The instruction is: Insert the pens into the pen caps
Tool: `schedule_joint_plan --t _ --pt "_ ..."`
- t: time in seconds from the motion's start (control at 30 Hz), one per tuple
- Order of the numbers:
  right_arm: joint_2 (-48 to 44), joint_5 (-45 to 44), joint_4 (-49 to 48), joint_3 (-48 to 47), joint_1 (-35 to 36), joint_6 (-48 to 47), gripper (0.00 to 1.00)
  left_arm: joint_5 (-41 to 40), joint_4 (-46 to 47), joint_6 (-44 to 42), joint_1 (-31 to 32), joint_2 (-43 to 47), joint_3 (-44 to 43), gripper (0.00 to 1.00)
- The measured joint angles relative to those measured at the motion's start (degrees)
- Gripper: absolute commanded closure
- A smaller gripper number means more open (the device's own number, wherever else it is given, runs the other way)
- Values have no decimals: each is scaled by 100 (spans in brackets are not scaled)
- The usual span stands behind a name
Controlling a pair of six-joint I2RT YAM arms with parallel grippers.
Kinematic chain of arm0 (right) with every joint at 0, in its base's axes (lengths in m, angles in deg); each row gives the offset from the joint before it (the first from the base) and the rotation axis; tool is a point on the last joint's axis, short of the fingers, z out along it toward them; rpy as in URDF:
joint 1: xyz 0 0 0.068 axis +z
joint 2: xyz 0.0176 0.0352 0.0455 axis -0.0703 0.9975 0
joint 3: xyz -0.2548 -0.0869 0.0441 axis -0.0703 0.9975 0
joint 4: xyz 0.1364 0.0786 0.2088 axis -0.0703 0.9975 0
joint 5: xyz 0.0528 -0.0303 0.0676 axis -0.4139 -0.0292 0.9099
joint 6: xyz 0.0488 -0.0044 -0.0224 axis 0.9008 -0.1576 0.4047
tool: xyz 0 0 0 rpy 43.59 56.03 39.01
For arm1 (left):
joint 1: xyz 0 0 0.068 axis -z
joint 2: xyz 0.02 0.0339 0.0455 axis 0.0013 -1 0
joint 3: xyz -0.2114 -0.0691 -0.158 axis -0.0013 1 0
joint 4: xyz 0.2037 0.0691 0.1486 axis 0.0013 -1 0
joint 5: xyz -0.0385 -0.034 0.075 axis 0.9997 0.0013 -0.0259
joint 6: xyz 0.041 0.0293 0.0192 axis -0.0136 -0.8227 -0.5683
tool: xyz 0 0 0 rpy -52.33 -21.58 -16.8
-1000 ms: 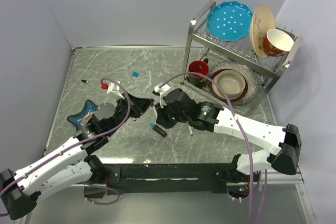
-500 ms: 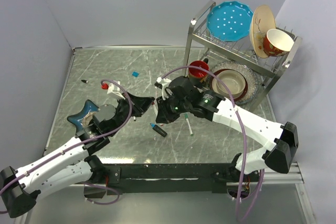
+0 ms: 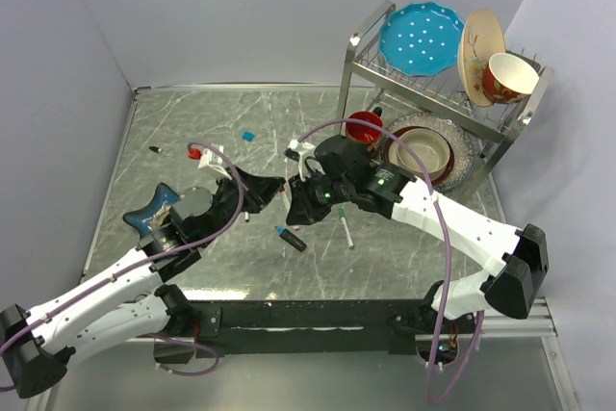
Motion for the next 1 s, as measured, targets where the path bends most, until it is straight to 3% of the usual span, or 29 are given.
schedule_joint_plan --t 0.13,0.27,0.33,0.43,0.6,0.73,1.0 --pt "-295 -63 -560 601 -61 13 70 -9 -592 -111 22 -332 -468 99" --pt "-1064 -444 -1375 1550 -160 208 56 450 -1093 -146 -48 -684 -741 99" --pt "-1617 -866 -1858 1961 -282 348 43 734 -1364 -201 -133 -901 -778 99" --pt "-2592 -1379 -2319 2651 -457 592 34 1008 -1572 -225 -249 -1482 -791 99" --pt "-3775 -1952 -2227 3388 -466 929 30 1266 -1231 -155 -297 -2479 -855 99" --pt "-4127 -2319 -2000 3359 -466 1012 24 1300 -859 -26 -297 -3388 -1158 99" --pt "-4347 -2964 -1493 3132 -466 1032 23 1329 -564 162 -308 -4774 -1622 95"
